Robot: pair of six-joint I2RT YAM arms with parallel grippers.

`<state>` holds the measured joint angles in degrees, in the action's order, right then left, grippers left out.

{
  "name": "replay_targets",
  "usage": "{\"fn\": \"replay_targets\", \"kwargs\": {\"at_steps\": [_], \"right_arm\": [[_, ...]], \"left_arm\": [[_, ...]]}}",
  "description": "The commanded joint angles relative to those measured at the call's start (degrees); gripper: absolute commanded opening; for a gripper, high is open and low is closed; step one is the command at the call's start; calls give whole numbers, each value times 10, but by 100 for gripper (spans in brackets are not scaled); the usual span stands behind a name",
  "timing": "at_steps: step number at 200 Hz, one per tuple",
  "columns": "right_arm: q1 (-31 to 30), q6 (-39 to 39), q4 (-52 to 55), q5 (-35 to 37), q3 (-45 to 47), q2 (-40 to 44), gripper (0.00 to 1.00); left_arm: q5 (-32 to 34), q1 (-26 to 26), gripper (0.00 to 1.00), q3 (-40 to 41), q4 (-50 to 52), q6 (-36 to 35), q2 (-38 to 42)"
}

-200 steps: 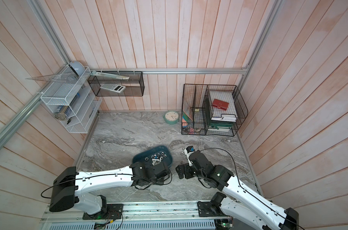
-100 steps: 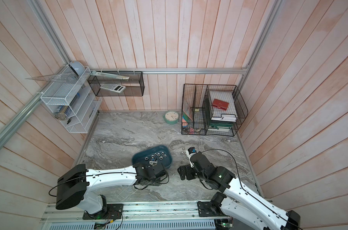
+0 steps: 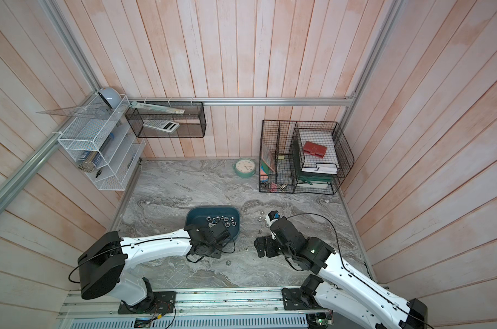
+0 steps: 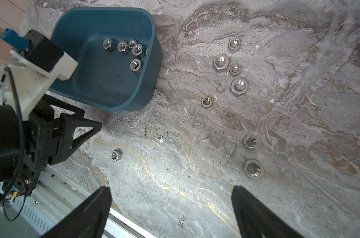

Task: Put the nuts on the desktop into the storage box
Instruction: Move the storage box to the center of the board, then pick up the nut from the center of the board.

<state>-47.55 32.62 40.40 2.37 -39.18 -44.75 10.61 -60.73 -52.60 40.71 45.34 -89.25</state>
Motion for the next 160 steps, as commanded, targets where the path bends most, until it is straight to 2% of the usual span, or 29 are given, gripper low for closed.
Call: {"fn": "replay_targets", "kwargs": {"at_steps": [1,50,160], "right_arm": [[-4,7,7,11,5,9,98],[-3,4,7,8,8,15,98],[-3,7,8,11,10,14,98]], "left_arm": [[-6,-33,58,-19,-18,35,-4],[-16,-77,57,-45,-51,67,-58],[-46,-89,42,-40,-43,75,-90]]}}
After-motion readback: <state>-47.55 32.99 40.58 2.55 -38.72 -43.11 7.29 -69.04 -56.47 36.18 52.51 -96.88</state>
